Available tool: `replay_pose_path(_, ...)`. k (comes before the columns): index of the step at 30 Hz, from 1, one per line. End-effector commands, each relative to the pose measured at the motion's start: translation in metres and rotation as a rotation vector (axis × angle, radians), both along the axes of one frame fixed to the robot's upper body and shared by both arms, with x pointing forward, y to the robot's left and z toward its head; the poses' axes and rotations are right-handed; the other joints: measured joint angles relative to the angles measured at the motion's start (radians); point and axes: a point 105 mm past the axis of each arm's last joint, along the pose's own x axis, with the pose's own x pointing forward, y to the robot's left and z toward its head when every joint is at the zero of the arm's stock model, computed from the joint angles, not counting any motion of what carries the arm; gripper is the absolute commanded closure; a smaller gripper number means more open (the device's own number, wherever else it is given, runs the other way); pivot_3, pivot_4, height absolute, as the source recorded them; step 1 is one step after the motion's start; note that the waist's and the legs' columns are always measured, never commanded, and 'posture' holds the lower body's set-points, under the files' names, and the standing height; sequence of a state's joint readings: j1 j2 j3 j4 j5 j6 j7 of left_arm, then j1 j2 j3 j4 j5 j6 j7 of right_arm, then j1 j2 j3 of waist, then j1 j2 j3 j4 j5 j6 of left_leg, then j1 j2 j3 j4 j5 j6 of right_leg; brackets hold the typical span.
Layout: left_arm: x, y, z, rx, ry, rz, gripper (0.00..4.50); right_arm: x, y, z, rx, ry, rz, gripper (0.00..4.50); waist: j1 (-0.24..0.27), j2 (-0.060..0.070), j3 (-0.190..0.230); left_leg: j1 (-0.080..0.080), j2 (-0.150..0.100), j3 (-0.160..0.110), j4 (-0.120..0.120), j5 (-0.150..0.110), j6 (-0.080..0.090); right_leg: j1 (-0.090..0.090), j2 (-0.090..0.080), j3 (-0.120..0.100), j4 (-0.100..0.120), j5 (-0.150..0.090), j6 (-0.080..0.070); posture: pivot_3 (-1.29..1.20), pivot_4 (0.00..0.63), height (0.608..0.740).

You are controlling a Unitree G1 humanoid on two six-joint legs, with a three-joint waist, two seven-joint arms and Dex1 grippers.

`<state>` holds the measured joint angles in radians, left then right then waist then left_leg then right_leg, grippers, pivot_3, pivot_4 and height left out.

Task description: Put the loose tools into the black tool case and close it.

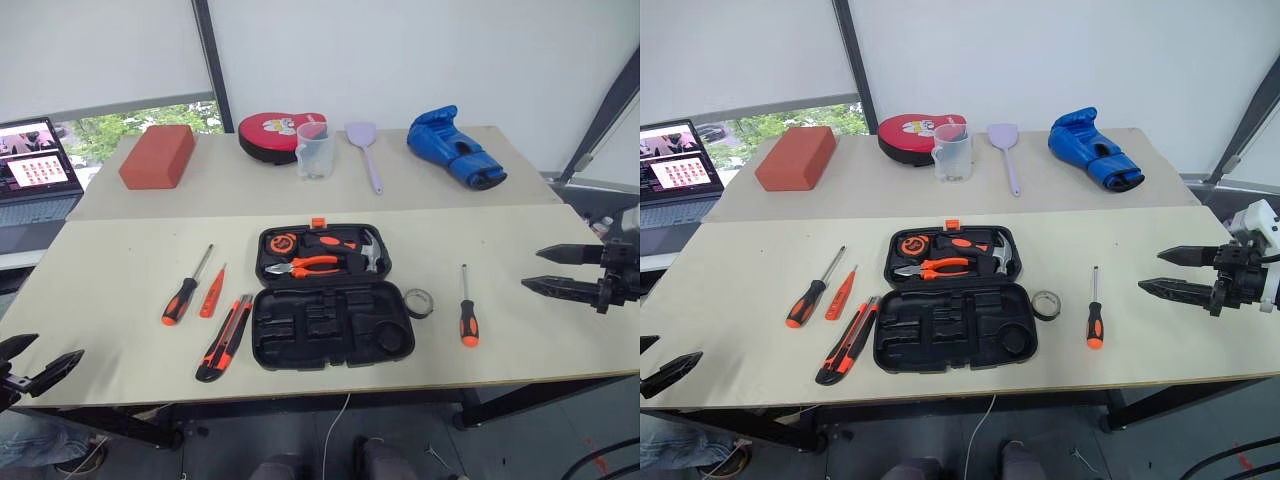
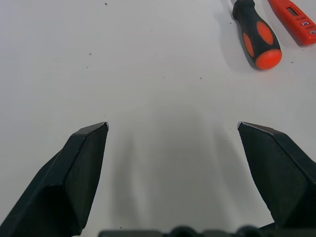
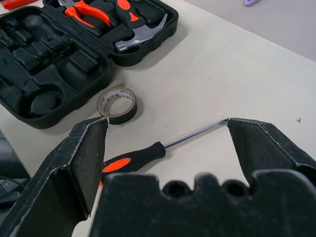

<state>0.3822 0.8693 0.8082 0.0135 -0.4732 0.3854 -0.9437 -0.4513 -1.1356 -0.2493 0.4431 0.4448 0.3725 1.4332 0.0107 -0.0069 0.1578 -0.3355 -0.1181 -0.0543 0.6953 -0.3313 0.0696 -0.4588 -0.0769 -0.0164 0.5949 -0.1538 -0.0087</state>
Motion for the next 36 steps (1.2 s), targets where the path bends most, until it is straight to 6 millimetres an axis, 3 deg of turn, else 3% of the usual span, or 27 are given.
replay_pose_path(1, 0.002, -0.003, 0.011, 0.015, -0.023, 0.007, 0.01, -0.002, -0.004, 0.011, -0.017, -0.050, -0.010, 0.04, 0.000, 0.000, 0.000, 0.000, 0.000, 0.000, 0.000, 0.000, 0.000, 0.000, 0.000, 0.000, 0.000, 0.000, 0.000, 0.00, 0.150, 0.740)
replay_pose_path(5, 0.023, -0.019, 0.018, -0.034, -0.011, 0.013, 0.01, -0.002, 0.006, 0.018, -0.054, -0.112, 0.016, 0.04, 0.005, 0.000, 0.000, 0.000, 0.000, 0.000, 0.000, 0.000, 0.000, 0.000, 0.000, 0.000, 0.000, 0.000, 0.000, 0.00, 0.150, 0.740)
replay_pose_path(12, 0.068, -0.044, 0.021, -0.047, 0.065, 0.008, 0.01, -0.014, 0.066, 0.035, -0.008, -0.114, 0.223, 0.04, -0.001, 0.000, 0.000, 0.000, 0.000, 0.000, 0.000, 0.001, -0.001, 0.000, 0.000, 0.000, 0.002, 0.001, 0.000, 0.00, 0.150, 0.740)
replay_pose_path(16, 0.089, -0.067, 0.011, -0.086, 0.158, -0.040, 0.01, -0.028, 0.106, 0.038, -0.006, -0.139, 0.369, 0.04, -0.001, 0.000, 0.000, 0.000, 0.000, 0.000, 0.000, 0.001, -0.001, -0.001, 0.001, 0.000, 0.001, 0.001, 0.000, 0.00, 0.150, 0.740)
replay_pose_path(21, 0.107, -0.089, -0.001, -0.094, 0.233, -0.119, 0.01, -0.032, 0.136, 0.040, 0.013, -0.180, 0.442, 0.04, -0.001, -0.001, 0.001, 0.000, -0.001, 0.000, 0.001, 0.001, -0.001, -0.001, 0.001, 0.000, 0.001, 0.001, 0.000, 0.00, 0.150, 0.740)
replay_pose_path(26, 0.121, -0.089, -0.026, -0.018, 0.325, -0.093, 0.01, -0.036, 0.156, 0.035, 0.025, -0.180, 0.502, 0.04, 0.000, -0.001, 0.001, 0.000, -0.001, 0.000, 0.001, 0.001, -0.001, -0.002, 0.001, -0.001, 0.000, 0.001, 0.000, 0.00, 0.150, 0.740)
replay_pose_path(27, 0.123, -0.087, -0.030, -0.003, 0.336, -0.081, 0.52, -0.037, 0.159, 0.035, 0.028, -0.182, 0.507, 0.00, 0.001, -0.001, 0.001, 0.000, -0.001, 0.000, 0.001, 0.001, -0.001, -0.002, 0.001, -0.001, 0.000, 0.001, 0.000, 0.00, 0.150, 0.740)
replay_pose_path(32, 0.125, -0.091, -0.033, -0.033, 0.327, -0.107, 2.26, -0.034, 0.166, 0.037, 0.027, -0.215, 0.497, 0.00, 0.001, -0.001, 0.001, 0.000, -0.002, 0.000, 0.001, 0.001, -0.002, -0.001, 0.000, 0.000, 0.001, 0.001, 0.000, 0.00, 0.150, 0.740)
replay_pose_path(34, 0.129, -0.086, -0.023, 0.006, 0.270, -0.119, 3.06, -0.035, 0.166, 0.036, 0.026, -0.208, 0.494, 0.00, 0.003, -0.001, 0.001, 0.000, -0.002, 0.000, 0.002, 0.001, -0.002, -0.001, 0.000, 0.000, 0.001, 0.001, 0.000, 0.00, 0.150, 0.740)
replay_pose_path(36, 0.134, -0.082, -0.008, 0.036, 0.213, -0.136, 3.57, -0.037, 0.165, 0.032, 0.019, -0.184, 0.491, 0.00, 0.004, -0.001, 0.001, 0.000, -0.002, 0.000, 0.002, 0.001, -0.002, -0.001, 0.000, 0.000, 0.001, 0.001, 0.000, 0.00, 0.150, 0.740)
